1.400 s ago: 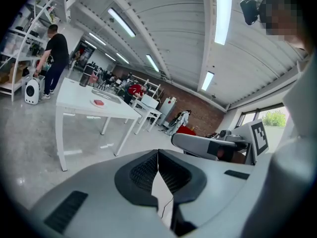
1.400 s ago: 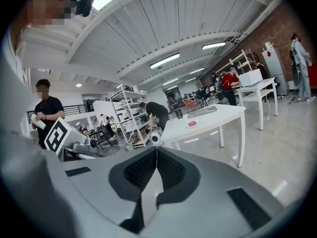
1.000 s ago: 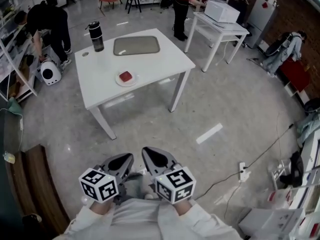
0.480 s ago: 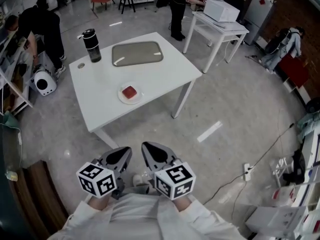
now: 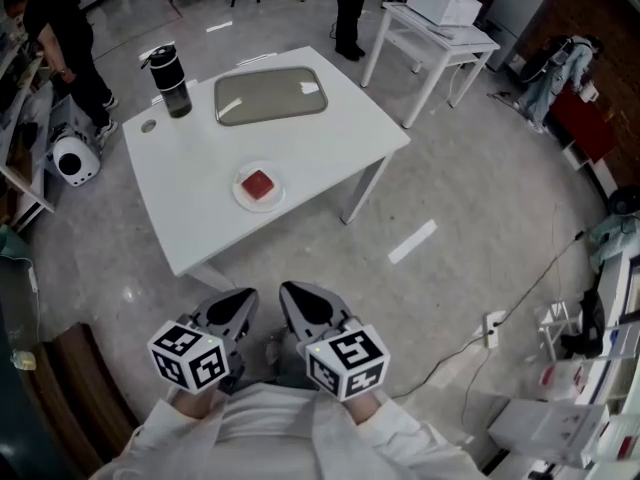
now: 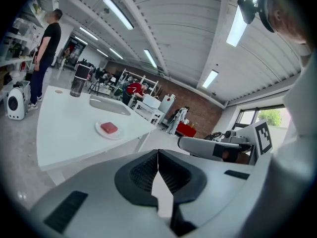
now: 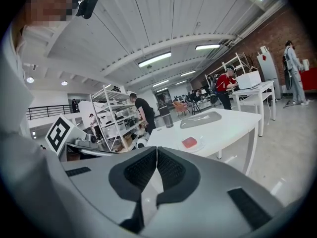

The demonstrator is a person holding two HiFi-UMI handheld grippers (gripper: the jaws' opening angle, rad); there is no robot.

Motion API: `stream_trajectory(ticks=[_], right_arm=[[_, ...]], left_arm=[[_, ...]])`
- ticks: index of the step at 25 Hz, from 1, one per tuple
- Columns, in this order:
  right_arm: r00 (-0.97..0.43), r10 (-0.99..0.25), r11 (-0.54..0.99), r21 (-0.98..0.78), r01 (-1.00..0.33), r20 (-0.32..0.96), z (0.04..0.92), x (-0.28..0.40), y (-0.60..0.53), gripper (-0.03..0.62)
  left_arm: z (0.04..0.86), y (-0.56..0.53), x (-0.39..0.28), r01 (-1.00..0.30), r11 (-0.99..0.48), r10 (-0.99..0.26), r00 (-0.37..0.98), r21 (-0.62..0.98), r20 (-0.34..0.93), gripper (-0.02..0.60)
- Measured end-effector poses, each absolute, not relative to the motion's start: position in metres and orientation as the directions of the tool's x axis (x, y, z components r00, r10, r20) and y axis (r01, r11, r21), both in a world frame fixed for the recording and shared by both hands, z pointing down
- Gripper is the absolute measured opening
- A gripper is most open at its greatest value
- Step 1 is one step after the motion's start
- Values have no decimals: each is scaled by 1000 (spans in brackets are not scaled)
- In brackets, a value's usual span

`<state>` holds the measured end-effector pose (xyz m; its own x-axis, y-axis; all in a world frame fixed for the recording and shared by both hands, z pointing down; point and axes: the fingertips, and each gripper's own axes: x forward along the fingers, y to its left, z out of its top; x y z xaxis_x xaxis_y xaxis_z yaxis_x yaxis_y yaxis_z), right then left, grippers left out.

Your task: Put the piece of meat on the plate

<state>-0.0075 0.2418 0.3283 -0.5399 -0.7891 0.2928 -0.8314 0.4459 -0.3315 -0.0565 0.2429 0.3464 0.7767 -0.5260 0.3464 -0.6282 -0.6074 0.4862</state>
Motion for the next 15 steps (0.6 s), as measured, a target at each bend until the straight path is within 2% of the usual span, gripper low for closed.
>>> stream_trajectory(ticks=[7,15], right_arm=[[-548,-777,457,-322,-829,310,335,-7,190,15],[-545,-762,450,-317,-834,350,341,24,105,15]], left_arm=[[357,201,-60,-642,-583,-533,765,498,362,11],[355,121,-58,-676,-547,-567,733,494,377,9]])
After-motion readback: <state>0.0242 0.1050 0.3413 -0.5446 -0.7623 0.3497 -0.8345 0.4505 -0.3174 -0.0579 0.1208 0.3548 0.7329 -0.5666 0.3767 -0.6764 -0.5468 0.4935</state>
